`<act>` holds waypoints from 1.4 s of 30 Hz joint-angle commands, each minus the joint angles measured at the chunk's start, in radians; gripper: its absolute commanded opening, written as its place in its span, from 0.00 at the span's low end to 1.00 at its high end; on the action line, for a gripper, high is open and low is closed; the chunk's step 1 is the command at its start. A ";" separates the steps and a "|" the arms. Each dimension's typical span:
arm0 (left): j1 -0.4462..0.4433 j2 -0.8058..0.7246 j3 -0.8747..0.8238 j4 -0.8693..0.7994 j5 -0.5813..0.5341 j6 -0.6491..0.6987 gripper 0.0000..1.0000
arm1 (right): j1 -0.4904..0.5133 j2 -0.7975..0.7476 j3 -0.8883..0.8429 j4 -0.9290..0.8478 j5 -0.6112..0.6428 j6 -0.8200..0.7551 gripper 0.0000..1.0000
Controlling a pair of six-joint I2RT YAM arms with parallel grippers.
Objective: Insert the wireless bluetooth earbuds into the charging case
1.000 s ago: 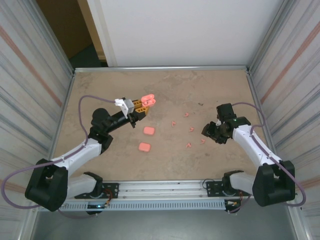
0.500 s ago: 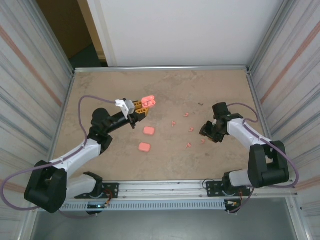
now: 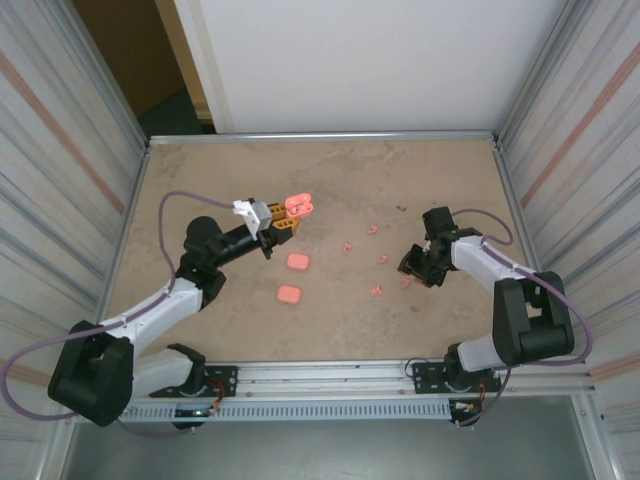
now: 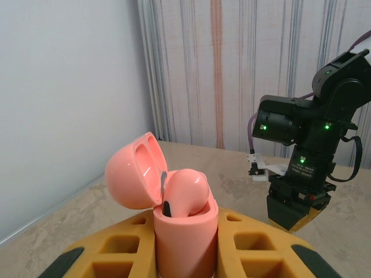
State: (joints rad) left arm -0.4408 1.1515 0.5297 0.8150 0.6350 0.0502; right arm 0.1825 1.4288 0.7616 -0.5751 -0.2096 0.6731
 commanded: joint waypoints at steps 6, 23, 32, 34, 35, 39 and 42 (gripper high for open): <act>-0.006 -0.015 0.011 0.004 0.017 0.024 0.00 | -0.003 0.025 -0.011 -0.002 -0.016 0.002 0.40; -0.006 -0.011 0.012 0.001 0.019 0.030 0.00 | 0.016 0.048 -0.016 -0.005 -0.022 -0.001 0.38; -0.007 -0.014 0.010 -0.005 0.017 0.036 0.00 | 0.043 0.088 0.014 -0.006 -0.008 -0.004 0.36; -0.006 -0.014 0.010 -0.007 0.017 0.038 0.00 | 0.048 0.096 0.019 -0.010 -0.002 -0.005 0.35; -0.006 -0.014 0.010 -0.008 0.017 0.039 0.00 | 0.050 0.099 0.021 -0.009 -0.001 -0.006 0.35; -0.007 -0.014 0.011 -0.011 0.017 0.042 0.00 | 0.058 0.113 0.032 -0.006 0.008 -0.006 0.35; -0.006 -0.015 0.010 -0.014 0.017 0.044 0.00 | 0.062 0.123 0.041 -0.008 0.015 -0.007 0.34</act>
State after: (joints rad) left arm -0.4408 1.1515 0.5297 0.7990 0.6350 0.0734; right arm 0.2260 1.5230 0.7807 -0.5972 -0.2005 0.6727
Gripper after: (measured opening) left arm 0.226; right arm 0.340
